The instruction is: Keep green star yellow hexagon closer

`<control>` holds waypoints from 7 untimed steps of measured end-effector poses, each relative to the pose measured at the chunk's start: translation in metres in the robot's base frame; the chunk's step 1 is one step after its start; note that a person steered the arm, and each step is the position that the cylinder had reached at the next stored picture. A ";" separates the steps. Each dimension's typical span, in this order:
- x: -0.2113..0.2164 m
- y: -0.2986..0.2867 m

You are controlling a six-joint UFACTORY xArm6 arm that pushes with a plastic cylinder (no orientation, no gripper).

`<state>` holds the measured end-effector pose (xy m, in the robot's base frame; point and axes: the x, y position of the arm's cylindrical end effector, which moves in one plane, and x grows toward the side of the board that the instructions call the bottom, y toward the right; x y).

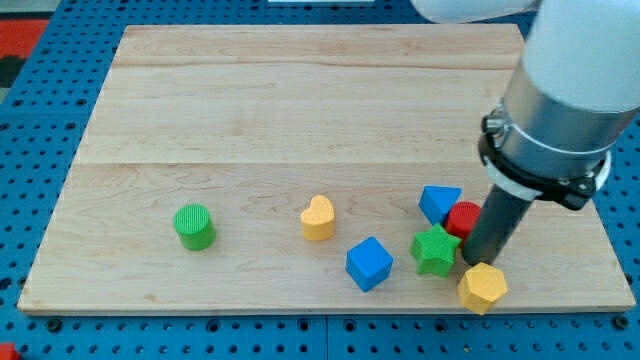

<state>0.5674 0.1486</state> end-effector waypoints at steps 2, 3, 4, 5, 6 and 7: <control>0.005 0.129; 0.051 0.129; 0.051 0.076; 0.051 0.047; 0.050 0.027; 0.049 -0.044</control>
<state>0.6163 0.1049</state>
